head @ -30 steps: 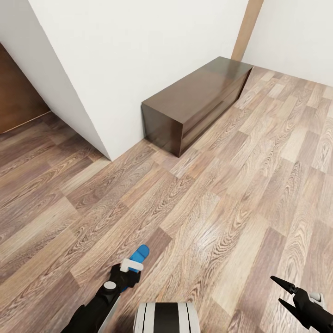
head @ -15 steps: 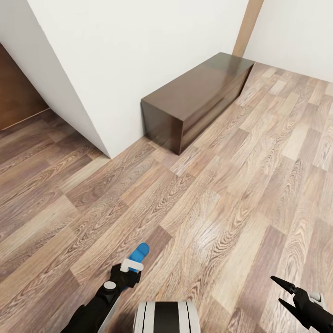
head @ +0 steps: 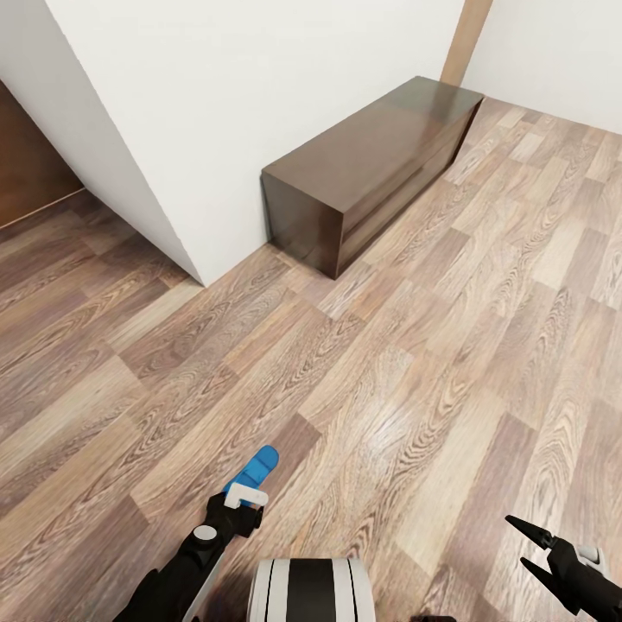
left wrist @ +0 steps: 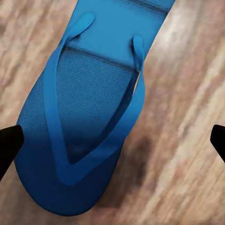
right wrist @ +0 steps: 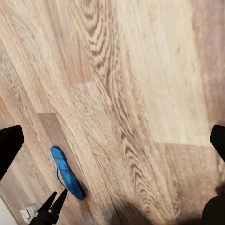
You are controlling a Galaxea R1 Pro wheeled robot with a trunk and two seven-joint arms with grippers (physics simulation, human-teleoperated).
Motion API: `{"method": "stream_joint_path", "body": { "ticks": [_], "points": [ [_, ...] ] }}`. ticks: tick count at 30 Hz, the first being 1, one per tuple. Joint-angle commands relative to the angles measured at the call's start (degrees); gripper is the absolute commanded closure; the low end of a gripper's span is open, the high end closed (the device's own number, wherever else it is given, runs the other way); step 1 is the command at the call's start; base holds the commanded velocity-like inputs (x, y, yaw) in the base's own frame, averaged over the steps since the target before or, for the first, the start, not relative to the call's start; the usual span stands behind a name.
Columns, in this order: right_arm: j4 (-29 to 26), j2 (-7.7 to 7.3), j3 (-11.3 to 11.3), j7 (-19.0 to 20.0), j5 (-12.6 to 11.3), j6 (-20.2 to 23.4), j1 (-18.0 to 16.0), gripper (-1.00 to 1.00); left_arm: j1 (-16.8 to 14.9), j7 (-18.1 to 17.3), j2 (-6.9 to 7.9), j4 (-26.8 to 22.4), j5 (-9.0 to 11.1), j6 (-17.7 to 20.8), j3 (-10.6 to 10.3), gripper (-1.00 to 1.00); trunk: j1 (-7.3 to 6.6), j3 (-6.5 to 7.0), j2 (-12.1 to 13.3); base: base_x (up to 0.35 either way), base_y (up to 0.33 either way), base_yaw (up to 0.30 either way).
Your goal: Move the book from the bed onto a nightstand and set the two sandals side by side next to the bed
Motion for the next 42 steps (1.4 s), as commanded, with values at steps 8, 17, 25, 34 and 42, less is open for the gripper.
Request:
{"method": "stream_joint_path", "body": {
  "ticks": [8, 17, 25, 34, 42],
  "points": [
    [-0.02, 0.00, -0.06, 0.25, 0.17, 0.25, -0.01, -1.00, -0.01, 0.39, 0.08, -0.11, -0.29, 0.31, -0.18, -1.00, -0.01, -0.03, -0.01, 0.025, 0.000, 0.000],
    [-0.02, 0.00, -0.07, 0.25, 0.17, 0.25, -0.01, -1.00, -0.01, 1.25, 0.09, -0.26, -0.29, 0.28, -0.18, -1.00, -0.01, -0.03, -0.01, 0.080, 0.000, 0.000],
    [-0.02, 0.00, -0.06, 0.25, 0.17, 0.25, -0.01, -1.00, -0.01, 1.67, 0.09, -0.25, -0.29, 0.28, -0.18, -1.00, -0.01, -0.03, -0.01, 0.025, 0.000, 0.000],
    [-0.02, 0.00, -0.05, 0.25, 0.17, 0.25, -0.01, -1.00, -0.01, 1.68, 0.08, -0.18, -0.29, 0.29, -0.18, -1.00, -0.01, -0.03, -0.01, 0.192, 0.000, 0.000],
    [-0.02, 0.00, -0.08, 0.25, 0.17, 0.25, -0.01, -1.00, -0.01, 1.64, 0.01, -0.18, -0.29, 0.23, -0.18, -1.00, -0.01, -0.03, -0.01, 0.034, 0.000, 0.000]
  ]
}}
